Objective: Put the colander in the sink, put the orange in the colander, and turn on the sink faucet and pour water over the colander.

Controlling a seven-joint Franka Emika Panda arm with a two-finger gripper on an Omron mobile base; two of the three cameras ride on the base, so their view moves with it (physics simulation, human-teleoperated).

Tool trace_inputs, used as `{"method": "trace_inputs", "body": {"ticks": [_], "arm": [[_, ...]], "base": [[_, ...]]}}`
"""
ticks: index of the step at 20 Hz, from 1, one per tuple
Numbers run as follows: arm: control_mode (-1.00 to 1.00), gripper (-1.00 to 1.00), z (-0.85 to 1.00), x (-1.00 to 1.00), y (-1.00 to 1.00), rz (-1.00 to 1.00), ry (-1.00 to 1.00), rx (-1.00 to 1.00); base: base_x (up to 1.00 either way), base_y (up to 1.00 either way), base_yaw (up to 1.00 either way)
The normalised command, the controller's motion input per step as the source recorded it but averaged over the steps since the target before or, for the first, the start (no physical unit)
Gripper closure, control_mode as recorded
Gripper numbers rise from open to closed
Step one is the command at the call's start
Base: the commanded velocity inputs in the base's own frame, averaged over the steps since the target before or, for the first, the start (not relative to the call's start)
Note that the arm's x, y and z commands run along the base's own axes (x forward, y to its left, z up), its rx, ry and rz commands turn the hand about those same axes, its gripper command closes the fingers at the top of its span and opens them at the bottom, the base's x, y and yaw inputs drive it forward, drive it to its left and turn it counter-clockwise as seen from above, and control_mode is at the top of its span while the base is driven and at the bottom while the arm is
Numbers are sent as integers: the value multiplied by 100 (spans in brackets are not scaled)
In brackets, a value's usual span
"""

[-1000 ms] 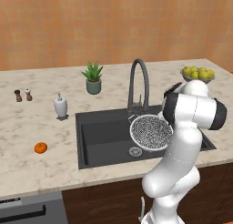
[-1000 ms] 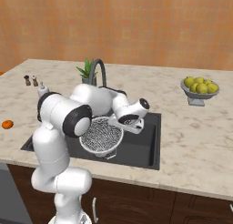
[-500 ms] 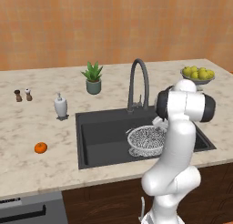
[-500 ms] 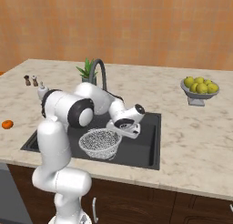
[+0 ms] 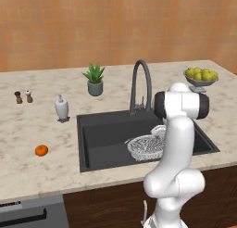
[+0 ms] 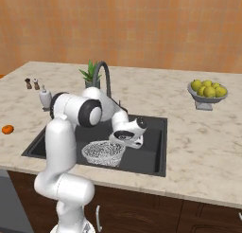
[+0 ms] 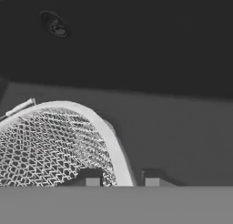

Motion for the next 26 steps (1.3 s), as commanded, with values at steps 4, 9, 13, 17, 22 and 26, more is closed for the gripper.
{"method": "trace_inputs", "body": {"ticks": [4,9,13,17,22,26], "arm": [[-100,100,0,70,-2,7,-11,1],[-100,100,-38,22,0,0,-5,0],[-100,100,-45,-2,5,0,0,-4],[-100,-100,-8,-20,29,0,0,-5],[-100,-100,13,-47,22,0,15,0],[-100,-100,31,-50,-1,1,25,0]], "base": [[0,0,0],[0,0,0],[0,0,0],[0,0,0],[0,0,0],[0,0,0]]}}
